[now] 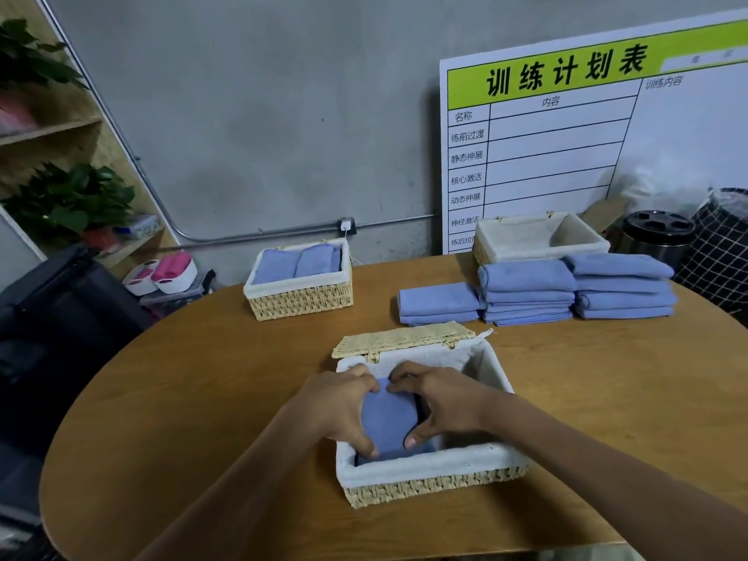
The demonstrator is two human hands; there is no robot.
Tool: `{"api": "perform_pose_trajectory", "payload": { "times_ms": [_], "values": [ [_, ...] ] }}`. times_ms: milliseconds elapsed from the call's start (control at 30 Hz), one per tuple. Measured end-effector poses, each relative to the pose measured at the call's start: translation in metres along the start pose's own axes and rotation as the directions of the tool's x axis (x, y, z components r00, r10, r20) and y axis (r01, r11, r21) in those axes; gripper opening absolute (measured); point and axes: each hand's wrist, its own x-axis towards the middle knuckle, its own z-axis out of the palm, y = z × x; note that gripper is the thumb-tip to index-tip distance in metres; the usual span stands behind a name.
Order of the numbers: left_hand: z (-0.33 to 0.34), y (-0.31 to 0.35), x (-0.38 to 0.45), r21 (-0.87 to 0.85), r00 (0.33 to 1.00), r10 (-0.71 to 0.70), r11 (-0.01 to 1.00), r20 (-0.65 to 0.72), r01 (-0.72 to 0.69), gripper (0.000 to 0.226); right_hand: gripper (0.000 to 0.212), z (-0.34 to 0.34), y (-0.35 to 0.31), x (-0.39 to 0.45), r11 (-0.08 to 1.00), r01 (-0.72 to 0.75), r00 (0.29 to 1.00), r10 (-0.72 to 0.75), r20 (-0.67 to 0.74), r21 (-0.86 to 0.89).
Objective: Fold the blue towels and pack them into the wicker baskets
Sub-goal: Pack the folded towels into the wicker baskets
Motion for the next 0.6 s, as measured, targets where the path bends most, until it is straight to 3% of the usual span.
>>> {"api": "perform_pose_trajectory", "payload": {
  "times_ms": [100,167,200,267,333,400,533,600],
  "values": [
    [-0.012,-0.005,0.0,-0.072,0.995,-0.009,0.997,0.1,0.016,0.097,0.067,-0.012,-0.004,-0.002,0.999,0.033,0.999,-0.033,-0.039,-0.01],
    [-0.034,-0.011,-0.006,-0.212,0.99,-0.008,0.977,0.14,0.038,0.071,0.05,-0.029,-0.006,-0.004,0.999,0.037,0.986,-0.037,-0.165,-0.002],
    [-0.047,-0.013,-0.009,-0.289,0.995,-0.004,0.957,0.104,0.034,0.05,0.041,-0.039,-0.006,-0.005,0.999,0.015,0.965,-0.007,-0.261,0.028],
    [-0.076,-0.013,-0.009,-0.331,0.993,-0.049,0.943,-0.108,0.011,0.018,0.02,-0.061,0.003,-0.008,0.991,-0.05,0.892,0.102,-0.441,0.128],
    [-0.097,-0.008,0.007,-0.295,0.924,-0.08,0.955,-0.374,-0.037,0.017,0.012,-0.077,0.022,-0.008,0.972,-0.13,0.814,0.217,-0.54,0.193],
    [-0.107,-0.001,0.042,-0.286,0.877,-0.054,0.953,-0.477,-0.097,0.019,0.005,-0.087,0.047,-0.007,0.95,-0.21,0.773,0.307,-0.555,0.232],
    [-0.109,0.002,0.149,-0.269,0.899,0.01,0.953,-0.438,-0.142,0.019,0.028,-0.089,0.091,-0.004,0.924,-0.286,0.751,0.381,-0.539,0.255],
    [-0.108,0.004,0.197,-0.288,0.928,0.009,0.949,-0.372,-0.125,0.02,0.016,-0.084,0.107,-0.002,0.916,-0.291,0.772,0.395,-0.498,0.276]
  ]
}}
